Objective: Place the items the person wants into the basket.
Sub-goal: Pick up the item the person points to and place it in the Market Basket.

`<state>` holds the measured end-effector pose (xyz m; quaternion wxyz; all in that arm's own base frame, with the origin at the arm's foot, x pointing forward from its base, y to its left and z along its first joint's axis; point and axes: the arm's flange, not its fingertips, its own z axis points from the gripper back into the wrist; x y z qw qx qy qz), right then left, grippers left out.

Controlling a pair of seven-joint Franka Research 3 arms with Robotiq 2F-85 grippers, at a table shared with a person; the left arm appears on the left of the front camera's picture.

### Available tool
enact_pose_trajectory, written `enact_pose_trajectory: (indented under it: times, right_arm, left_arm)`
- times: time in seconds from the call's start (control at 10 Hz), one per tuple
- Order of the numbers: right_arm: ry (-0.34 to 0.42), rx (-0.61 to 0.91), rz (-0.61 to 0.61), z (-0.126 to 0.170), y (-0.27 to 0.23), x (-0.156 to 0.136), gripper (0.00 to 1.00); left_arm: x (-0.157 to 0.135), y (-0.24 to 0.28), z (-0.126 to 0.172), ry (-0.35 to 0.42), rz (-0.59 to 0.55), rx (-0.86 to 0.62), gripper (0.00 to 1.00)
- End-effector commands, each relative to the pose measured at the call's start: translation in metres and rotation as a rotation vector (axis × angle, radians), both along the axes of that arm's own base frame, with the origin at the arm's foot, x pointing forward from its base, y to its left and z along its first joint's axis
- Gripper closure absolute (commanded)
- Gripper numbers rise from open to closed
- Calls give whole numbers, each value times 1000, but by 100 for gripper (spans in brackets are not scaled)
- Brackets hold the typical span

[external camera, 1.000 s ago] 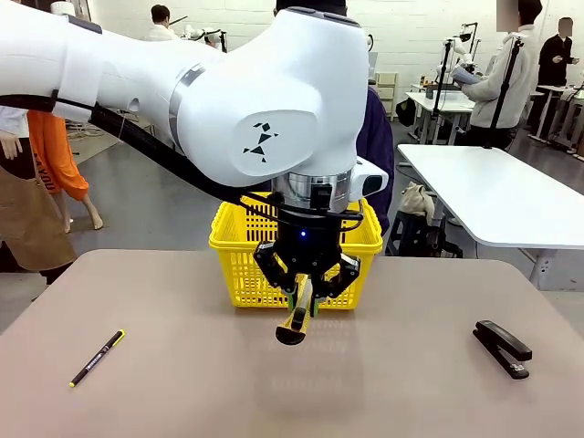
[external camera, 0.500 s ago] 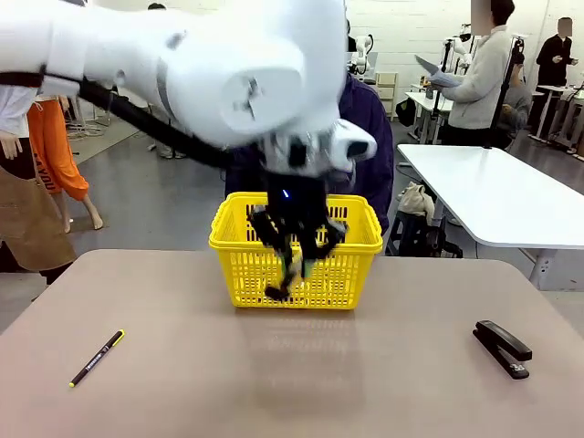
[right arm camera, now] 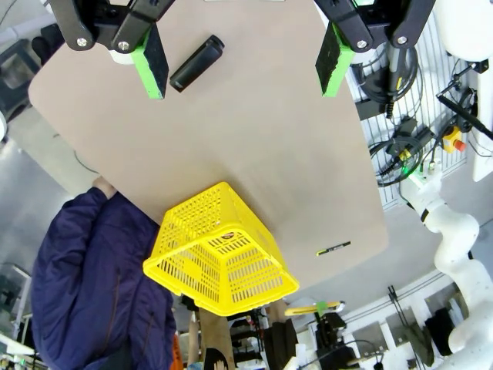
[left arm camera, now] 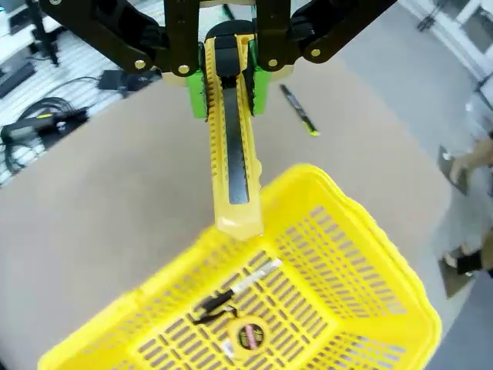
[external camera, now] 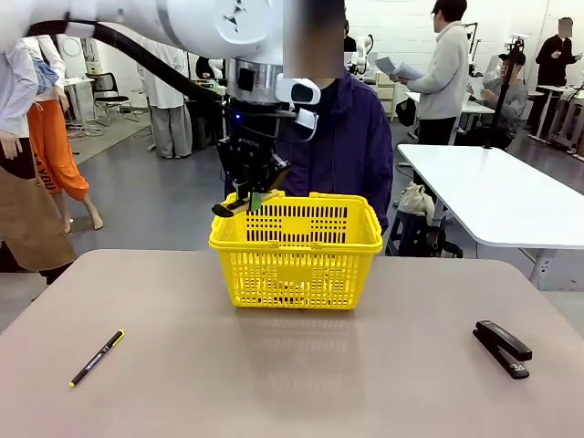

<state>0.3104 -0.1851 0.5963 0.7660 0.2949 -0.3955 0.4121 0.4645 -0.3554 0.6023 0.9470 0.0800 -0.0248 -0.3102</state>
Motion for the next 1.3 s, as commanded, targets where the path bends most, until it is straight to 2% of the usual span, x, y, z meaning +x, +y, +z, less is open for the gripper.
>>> enact_pose_trajectory:
  times: [0.0, 0.3, 0.4, 0.5, 1.0, 1.1, 1.2]
  right_arm:
    - [-28, 31, 9, 0, 1, 2, 0]
    - [-28, 31, 9, 0, 1, 2, 0]
    - [-28, 31, 9, 0, 1, 2, 0]
    - [-28, 31, 9, 0, 1, 2, 0]
    - [-28, 31, 9, 0, 1, 2, 0]
    - [-28, 31, 9, 0, 1, 2, 0]
    - [-28, 31, 9, 0, 1, 2, 0]
  left_arm:
    - [23, -21, -2, -54, -110, 67, 74]
    - [51, -20, -21, -68, -154, 70, 74]
    - [49, -22, -24, -83, -159, 48, 74]
    - [41, -24, -28, -48, -125, 75, 74]
    - [41, -24, -28, -48, -125, 75, 74]
    - [45, -25, -32, -50, -134, 67, 73]
    - [57, -23, -39, -48, -203, 15, 73]
